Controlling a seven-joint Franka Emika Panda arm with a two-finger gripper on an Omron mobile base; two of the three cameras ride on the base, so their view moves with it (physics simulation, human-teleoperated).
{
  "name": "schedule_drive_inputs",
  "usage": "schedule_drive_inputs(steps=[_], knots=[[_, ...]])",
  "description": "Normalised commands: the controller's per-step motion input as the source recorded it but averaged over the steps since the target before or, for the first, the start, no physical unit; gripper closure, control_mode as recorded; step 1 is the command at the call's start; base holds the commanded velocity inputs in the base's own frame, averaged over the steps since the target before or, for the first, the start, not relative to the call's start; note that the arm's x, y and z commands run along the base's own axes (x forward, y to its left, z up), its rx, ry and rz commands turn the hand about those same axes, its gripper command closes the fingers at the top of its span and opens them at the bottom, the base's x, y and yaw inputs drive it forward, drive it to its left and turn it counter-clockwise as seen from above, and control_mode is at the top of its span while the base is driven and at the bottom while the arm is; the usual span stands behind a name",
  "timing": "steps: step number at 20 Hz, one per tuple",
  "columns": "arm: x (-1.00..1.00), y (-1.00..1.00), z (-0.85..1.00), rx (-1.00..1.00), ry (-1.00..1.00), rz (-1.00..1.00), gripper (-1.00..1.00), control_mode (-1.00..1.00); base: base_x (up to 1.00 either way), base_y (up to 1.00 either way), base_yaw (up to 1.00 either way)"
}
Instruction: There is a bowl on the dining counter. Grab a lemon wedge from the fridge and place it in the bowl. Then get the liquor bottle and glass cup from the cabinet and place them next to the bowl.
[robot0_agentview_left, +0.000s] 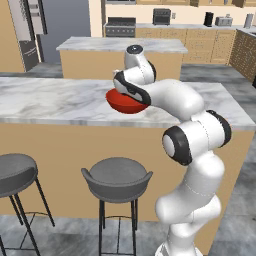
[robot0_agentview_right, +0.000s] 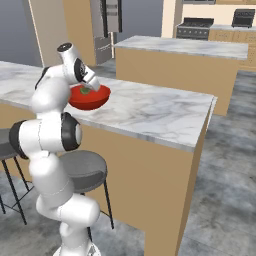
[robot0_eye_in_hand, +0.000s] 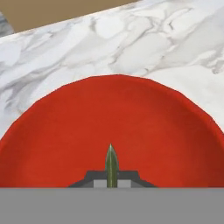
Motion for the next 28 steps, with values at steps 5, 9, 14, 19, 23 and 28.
schedule_drive_inputs(steps=[5, 9, 14, 19, 23, 28], knots=[[0.51, 0.11, -0.31, 0.00, 0.05, 0.00, 1.00, -1.00, 0.00, 0.00, 0.00], [0.52, 0.03, -0.31, 0.00, 0.04, 0.00, 1.00, -1.00, 0.00, 0.00, 0.00], [0.19, 0.00, -0.20, 0.00, 0.01, 0.00, 1.00, -1.00, 0.00, 0.00, 0.00], [0.00, 0.00, -0.02, 0.00, 0.00, -0.01, -1.00, -1.00, 0.00, 0.00, 0.00], [0.00, 0.00, 0.01, 0.00, 0.00, -0.02, -1.00, -1.00, 0.00, 0.00, 0.00], [-0.30, -0.19, 0.53, 0.06, -0.12, -0.02, -1.00, -1.00, 0.00, 0.00, 0.00]])
